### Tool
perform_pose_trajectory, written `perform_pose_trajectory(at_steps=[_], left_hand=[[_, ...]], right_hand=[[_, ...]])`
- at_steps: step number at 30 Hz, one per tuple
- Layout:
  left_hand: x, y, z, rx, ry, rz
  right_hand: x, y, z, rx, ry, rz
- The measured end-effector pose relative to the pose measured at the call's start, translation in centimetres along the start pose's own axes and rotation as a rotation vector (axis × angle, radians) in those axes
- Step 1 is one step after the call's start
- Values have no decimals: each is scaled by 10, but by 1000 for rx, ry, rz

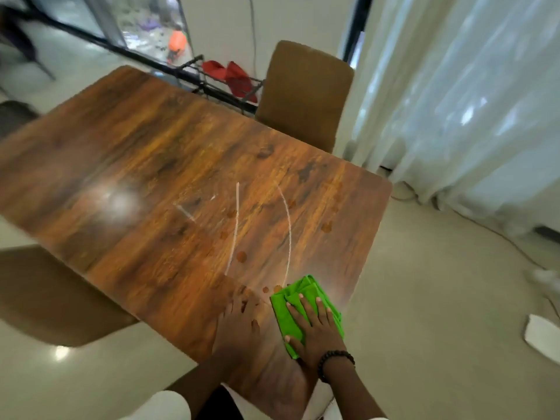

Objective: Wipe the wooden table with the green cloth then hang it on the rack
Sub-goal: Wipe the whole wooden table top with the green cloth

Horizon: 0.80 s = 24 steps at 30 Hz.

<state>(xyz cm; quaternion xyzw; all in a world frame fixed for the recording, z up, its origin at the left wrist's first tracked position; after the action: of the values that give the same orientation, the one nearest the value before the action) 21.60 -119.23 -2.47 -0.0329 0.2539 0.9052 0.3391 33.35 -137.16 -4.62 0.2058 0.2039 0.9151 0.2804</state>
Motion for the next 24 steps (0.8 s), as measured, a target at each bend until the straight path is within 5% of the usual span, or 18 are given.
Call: perform_pose_trajectory(at_steps=[5,9,13,18,24], left_hand=[[-14,31,-12,-121,159,227],[-9,46,-42,-46,167,400],[-17,63,-39,-208,414,561],[-39,53,-43,-255,408,581],[-73,34,-50,-245,406,485]], right_hand=[[-4,0,8,-5,35,253],[-4,-13,8,38,159,512],[20,-28,9,66,198,676],[-16,-42,18,-8,83,675],[-136,-109,89,-128,143,389]])
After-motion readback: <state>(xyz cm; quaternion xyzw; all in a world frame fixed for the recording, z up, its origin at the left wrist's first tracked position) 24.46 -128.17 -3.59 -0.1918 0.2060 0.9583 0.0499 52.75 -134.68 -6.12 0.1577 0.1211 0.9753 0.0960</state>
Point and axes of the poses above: each hand's wrist, its own y-axis away from the middle knuckle, its own z-axis out of the back of the hand, x = y × z, the point moved 2 cm from there along -y, towards the middle knuckle, and after that the axes turned 10 degrees about z, right-handed, at the moved point
